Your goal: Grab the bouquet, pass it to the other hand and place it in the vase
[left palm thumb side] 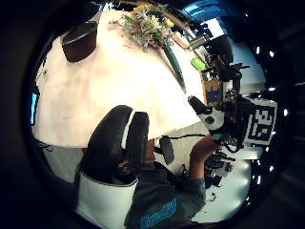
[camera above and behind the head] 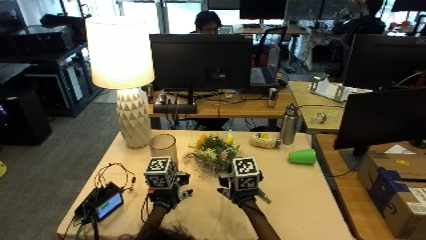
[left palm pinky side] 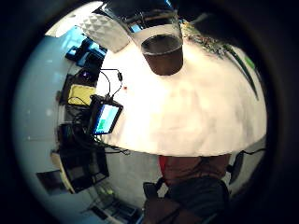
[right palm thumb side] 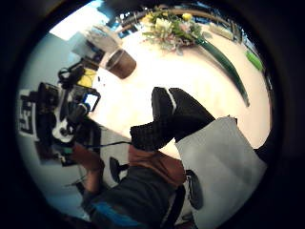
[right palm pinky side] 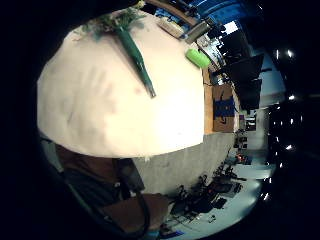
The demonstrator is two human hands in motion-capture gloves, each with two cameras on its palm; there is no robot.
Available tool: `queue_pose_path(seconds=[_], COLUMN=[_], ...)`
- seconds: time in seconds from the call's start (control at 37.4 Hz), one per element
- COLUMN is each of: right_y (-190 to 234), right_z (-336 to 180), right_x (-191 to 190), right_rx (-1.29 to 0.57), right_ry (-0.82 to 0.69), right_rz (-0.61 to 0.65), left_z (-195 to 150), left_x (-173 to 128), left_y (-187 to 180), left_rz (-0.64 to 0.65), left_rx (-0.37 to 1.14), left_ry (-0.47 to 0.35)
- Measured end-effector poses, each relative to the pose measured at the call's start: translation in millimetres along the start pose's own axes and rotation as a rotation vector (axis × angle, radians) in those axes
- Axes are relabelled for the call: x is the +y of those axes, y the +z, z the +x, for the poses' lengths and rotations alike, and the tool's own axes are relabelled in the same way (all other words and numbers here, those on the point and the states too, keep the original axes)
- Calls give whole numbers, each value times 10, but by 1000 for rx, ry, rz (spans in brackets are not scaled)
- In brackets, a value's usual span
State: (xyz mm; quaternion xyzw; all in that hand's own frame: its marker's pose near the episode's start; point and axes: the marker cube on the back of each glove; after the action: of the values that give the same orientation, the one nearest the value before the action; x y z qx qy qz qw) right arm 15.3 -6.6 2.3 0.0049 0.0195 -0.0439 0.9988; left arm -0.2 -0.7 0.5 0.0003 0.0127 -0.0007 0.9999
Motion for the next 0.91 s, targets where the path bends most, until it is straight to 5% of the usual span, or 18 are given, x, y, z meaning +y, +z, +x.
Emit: queue_pose_path(seconds=[0.61, 0.83, 0.91], right_y=[1049, 1449, 1241], right_z=[1086, 1185, 966], right_x=[-715, -853, -614], right_rx=[-105, -198, -368], right_ry=[135, 107, -13], right_rz=[-43, -168, -285], left_z=[-4, -74, -92], left_x=[-100, -231, -260], left_y=[114, 280, 322], left_rz=[46, 30, 13], left_rx=[13, 7, 5], left_ry=[-10, -25, -33])
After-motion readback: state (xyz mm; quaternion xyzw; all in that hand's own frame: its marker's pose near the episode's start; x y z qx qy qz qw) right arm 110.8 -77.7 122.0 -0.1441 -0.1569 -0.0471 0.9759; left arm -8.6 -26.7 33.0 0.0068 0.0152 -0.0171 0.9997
